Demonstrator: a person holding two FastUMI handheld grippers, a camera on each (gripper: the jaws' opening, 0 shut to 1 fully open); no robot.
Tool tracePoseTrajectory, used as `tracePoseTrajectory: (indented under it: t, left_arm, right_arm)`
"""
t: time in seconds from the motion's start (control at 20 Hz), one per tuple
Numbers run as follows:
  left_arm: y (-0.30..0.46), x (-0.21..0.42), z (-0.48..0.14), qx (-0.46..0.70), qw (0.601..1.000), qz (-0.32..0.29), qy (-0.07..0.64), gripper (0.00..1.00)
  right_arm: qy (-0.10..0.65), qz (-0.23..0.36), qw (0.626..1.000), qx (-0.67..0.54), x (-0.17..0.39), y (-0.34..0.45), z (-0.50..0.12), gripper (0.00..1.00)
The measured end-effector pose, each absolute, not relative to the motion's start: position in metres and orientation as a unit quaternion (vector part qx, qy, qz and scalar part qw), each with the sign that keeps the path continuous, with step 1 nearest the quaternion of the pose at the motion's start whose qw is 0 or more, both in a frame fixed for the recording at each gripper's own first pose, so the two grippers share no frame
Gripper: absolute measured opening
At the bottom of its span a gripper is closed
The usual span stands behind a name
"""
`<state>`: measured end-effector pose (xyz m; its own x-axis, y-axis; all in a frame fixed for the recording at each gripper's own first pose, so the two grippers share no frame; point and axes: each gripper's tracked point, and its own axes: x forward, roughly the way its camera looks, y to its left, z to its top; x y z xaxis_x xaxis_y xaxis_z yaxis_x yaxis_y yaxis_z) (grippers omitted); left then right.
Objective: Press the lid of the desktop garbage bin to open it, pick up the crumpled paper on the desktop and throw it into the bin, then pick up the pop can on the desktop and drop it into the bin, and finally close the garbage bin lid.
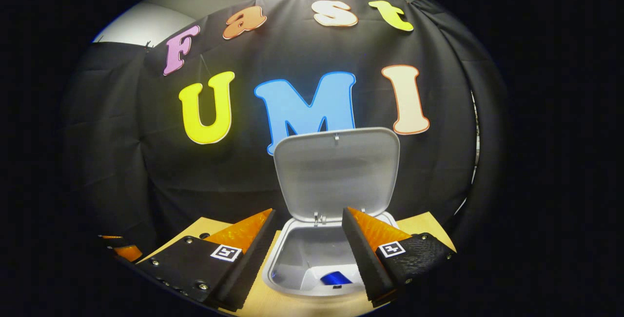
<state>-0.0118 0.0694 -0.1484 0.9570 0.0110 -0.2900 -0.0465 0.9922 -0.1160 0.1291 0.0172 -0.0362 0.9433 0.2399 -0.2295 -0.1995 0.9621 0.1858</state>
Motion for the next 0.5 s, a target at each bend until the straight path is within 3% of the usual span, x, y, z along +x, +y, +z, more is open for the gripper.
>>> tracePoseTrajectory:
  t: [0.15,0.2,0.25,0.4,0.5]
  left_arm:
    - [0.073,-0.015,-0.152,-0.063,0.987,0.015,0.15,0.96]
    - [0.073,-0.015,-0.152,-0.063,0.986,0.016,0.15,1.0]
    - [0.072,-0.014,-0.153,-0.063,0.986,0.016,0.151,1.0]
    - [0.072,-0.015,-0.157,-0.062,0.986,0.015,0.155,0.96]
    - [0.073,-0.017,-0.159,-0.061,0.986,0.017,0.157,1.0]
  right_arm:
    - [0.102,0.106,0.986,0.077,0.141,0.015,-0.017,0.87]
    - [0.095,0.104,0.987,0.074,0.145,0.014,-0.01,0.91]
    - [0.088,0.104,0.988,0.073,0.149,0.013,-0.003,0.87]
    - [0.065,0.102,0.99,0.067,0.161,0.012,0.015,0.87]
    - [0.051,0.099,0.992,0.064,0.168,0.011,0.027,0.87]
